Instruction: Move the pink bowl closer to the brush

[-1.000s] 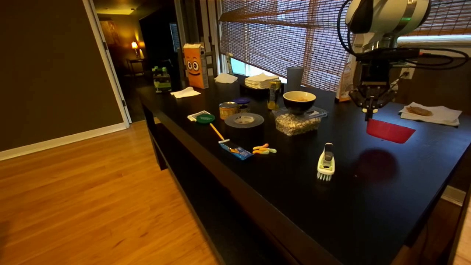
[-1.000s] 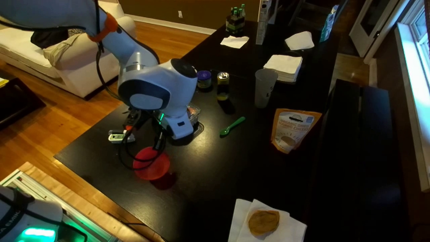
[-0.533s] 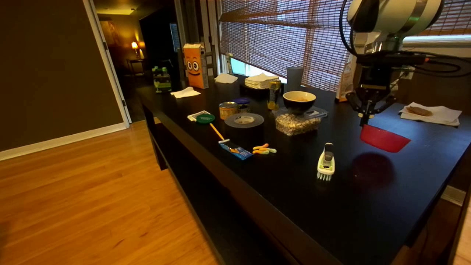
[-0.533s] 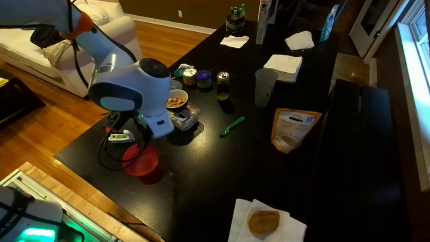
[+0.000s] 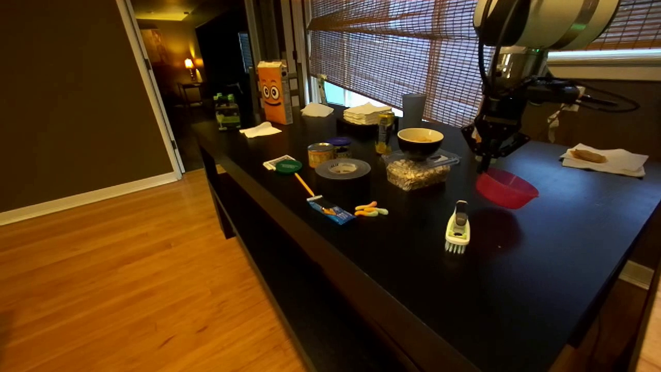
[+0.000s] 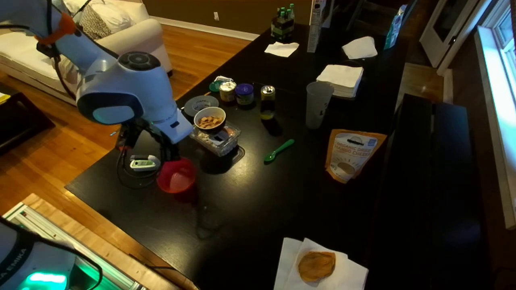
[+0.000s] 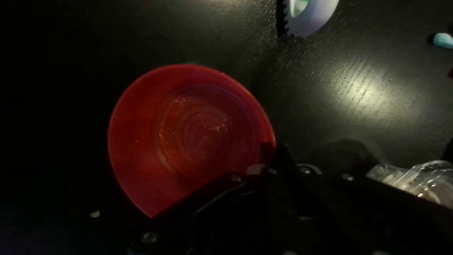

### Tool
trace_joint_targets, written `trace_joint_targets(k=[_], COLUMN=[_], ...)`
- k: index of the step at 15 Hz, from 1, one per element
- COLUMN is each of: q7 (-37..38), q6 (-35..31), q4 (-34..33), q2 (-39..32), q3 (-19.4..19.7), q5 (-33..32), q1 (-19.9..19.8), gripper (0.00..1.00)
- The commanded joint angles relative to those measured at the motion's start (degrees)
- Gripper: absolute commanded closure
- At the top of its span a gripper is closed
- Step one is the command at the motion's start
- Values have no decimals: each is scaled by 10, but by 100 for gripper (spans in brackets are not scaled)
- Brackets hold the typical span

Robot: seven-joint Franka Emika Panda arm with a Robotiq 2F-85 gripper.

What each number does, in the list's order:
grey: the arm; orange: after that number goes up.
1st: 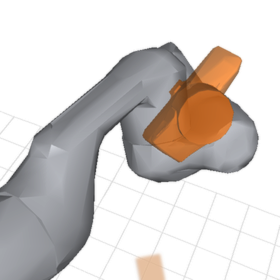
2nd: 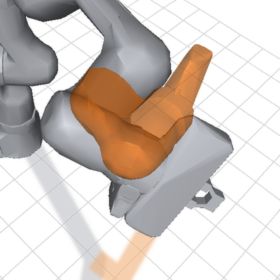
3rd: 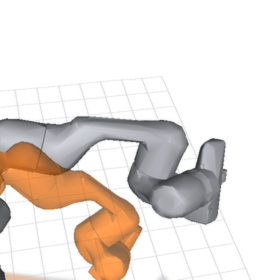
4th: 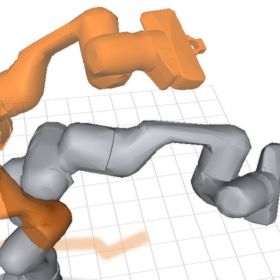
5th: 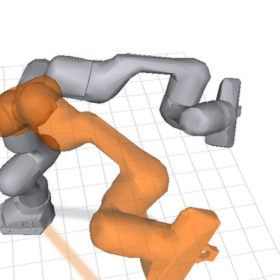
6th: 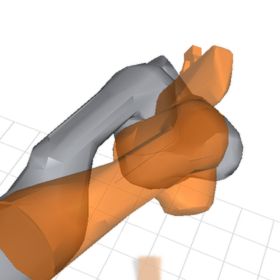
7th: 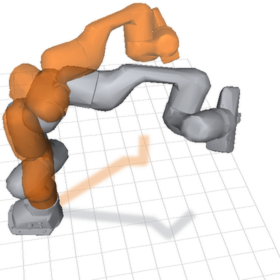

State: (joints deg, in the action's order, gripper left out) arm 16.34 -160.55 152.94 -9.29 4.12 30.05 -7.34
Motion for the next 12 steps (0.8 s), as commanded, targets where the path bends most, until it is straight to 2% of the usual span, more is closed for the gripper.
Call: trace_joint_targets(k=[1,4,6,9,12], q7=[-7,22,26,-7,-35], q6=[-99,-184,-244,-320,-354], q4=[35,54,45,51,43], q2=[7,-17,-63,-110,-155], q3=[-19,0,62,152,202], q5=[-25,-105,-151,-141,-110], q1=[34,76,139,250,341], gripper=[99,99,99,99,99])
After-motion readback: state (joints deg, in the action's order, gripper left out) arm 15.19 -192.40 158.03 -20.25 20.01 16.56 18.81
